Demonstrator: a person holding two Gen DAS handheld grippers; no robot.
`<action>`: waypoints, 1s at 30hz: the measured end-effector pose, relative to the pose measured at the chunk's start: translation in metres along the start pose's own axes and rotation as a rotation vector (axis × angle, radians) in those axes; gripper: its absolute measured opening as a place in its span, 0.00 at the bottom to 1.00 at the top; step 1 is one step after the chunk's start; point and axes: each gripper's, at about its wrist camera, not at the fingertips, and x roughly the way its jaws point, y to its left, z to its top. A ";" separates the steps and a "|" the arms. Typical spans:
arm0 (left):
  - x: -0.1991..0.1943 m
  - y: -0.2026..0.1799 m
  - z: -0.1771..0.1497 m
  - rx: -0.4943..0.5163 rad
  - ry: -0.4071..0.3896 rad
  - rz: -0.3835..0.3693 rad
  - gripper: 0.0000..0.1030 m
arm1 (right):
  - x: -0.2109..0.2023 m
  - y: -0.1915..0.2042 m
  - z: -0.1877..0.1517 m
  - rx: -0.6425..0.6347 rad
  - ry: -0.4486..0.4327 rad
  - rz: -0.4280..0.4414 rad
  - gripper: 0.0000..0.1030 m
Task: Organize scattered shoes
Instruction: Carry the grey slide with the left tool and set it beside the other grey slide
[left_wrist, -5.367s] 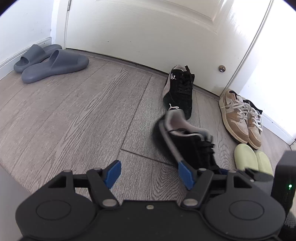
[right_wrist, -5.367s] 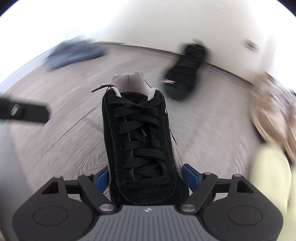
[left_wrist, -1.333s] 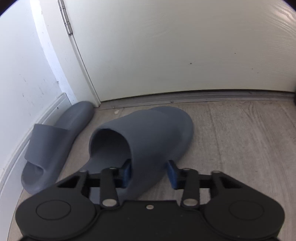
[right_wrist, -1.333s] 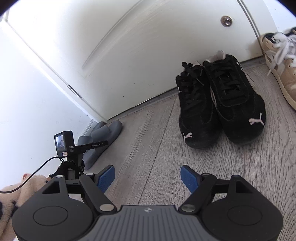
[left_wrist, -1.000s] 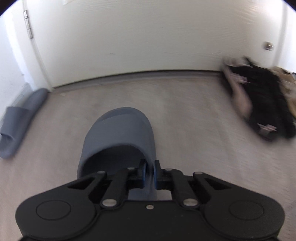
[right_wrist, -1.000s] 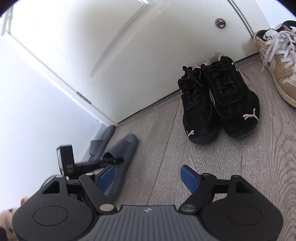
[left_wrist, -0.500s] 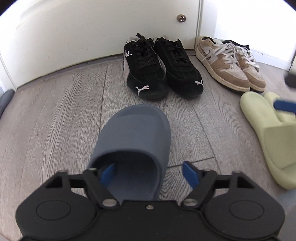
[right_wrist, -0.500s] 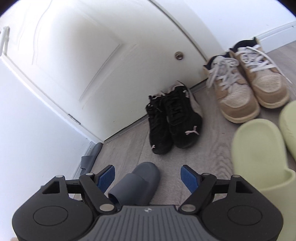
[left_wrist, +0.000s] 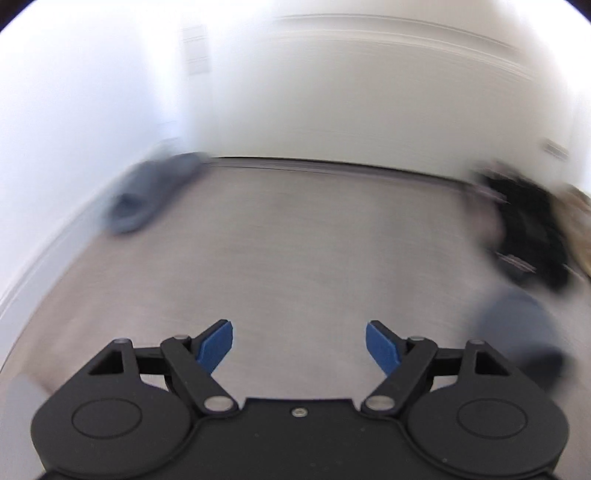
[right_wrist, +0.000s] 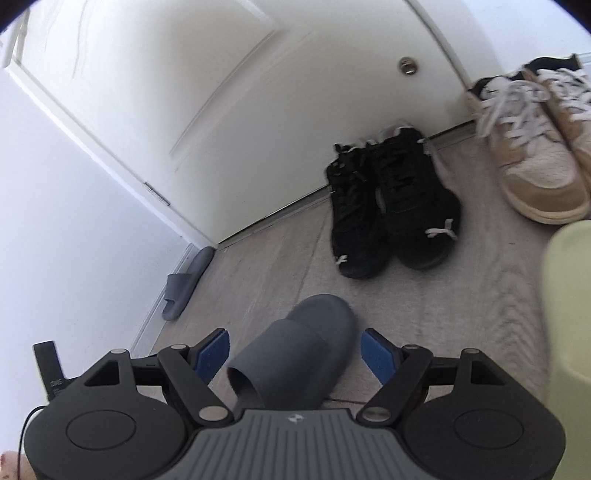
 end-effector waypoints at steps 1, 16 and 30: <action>0.019 0.024 0.010 -0.044 -0.040 0.016 0.78 | 0.017 0.009 0.005 -0.021 0.014 0.018 0.77; 0.244 0.205 0.131 -0.361 -0.149 0.046 0.84 | 0.138 0.114 0.051 -0.196 0.173 0.006 0.77; 0.206 0.158 0.087 -0.379 0.001 -0.125 0.20 | 0.130 0.099 0.039 -0.192 0.158 0.037 0.77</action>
